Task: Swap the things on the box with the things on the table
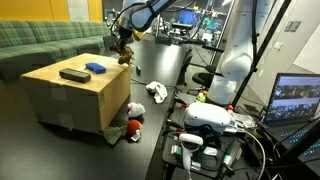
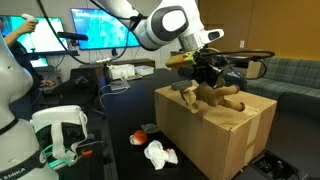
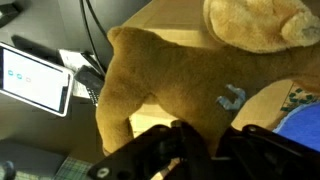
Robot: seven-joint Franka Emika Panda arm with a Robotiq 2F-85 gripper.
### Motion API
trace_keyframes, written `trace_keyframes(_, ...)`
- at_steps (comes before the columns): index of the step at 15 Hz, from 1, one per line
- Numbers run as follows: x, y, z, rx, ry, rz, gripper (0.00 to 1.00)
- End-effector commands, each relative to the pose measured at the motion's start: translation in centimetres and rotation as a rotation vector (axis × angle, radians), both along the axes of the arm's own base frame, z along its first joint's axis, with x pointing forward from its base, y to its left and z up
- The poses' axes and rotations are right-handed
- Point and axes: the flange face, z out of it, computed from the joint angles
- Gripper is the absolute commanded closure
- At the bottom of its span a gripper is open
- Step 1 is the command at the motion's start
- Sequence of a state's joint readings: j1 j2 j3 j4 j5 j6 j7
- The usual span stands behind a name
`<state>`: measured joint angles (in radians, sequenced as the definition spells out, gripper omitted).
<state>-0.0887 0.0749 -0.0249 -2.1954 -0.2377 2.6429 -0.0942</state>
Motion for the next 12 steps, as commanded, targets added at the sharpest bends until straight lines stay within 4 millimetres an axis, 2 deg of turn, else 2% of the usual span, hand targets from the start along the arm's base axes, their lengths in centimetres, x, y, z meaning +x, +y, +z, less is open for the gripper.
trace_keyframes(1, 4.8, -1.1, -1.6, -0.05, -0.052, -0.019, 0.97)
trace_keyframes(5, 8.2, -1.6, -4.5, -0.057, -0.04, -0.022, 0.97)
trace_keyframes(8, 9.7, -1.0, -6.0, -0.068, -0.022, -0.004, 0.97)
trace_keyframes(9, 10.1, -0.8, -6.0, -0.07, -0.019, -0.001, 0.89)
trace_keyframes(10, 10.2, -0.3, -6.1, -0.075, -0.014, 0.006, 0.64)
trace_keyframes(12, 10.5, 0.4, -5.2, -0.074, -0.009, 0.006, 0.61)
